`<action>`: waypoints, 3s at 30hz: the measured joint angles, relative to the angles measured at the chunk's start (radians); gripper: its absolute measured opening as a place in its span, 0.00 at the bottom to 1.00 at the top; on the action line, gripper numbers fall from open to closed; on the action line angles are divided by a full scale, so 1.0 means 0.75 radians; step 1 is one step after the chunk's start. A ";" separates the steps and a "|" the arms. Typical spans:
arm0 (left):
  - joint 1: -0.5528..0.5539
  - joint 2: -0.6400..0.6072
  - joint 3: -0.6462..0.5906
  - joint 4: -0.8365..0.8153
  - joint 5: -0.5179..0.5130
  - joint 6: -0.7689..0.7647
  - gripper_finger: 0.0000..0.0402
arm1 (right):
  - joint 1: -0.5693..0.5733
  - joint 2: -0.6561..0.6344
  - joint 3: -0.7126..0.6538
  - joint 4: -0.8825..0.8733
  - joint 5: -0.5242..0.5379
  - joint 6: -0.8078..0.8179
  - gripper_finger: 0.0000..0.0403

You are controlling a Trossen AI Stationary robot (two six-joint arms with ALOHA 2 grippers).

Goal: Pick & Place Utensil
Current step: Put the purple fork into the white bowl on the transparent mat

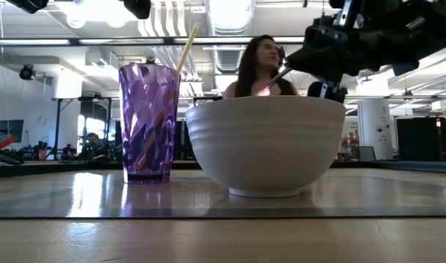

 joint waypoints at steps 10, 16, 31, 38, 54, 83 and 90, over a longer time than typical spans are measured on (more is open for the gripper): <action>-0.001 0.000 0.000 -0.003 0.000 0.000 0.42 | -0.001 0.154 0.054 -0.004 -0.006 -0.013 0.03; 0.000 0.000 -0.001 -0.004 0.000 0.000 0.42 | -0.001 0.183 0.052 -0.003 -0.007 -0.017 0.03; 0.000 0.000 -0.002 -0.004 0.000 0.000 0.42 | -0.002 0.190 0.049 -0.047 -0.003 -0.060 0.03; 0.001 0.000 -0.002 -0.004 0.000 0.000 0.42 | -0.002 0.194 0.049 -0.071 0.010 -0.087 0.03; 0.000 0.000 -0.002 -0.004 0.000 0.000 0.42 | -0.041 0.188 0.049 -0.108 0.007 -0.094 0.04; 0.000 0.000 -0.002 -0.005 0.000 -0.020 0.42 | -0.039 0.186 0.049 -0.166 0.001 -0.047 0.32; 0.000 0.000 -0.002 -0.005 -0.001 -0.023 0.42 | -0.041 0.185 0.049 -0.166 -0.024 -0.045 0.37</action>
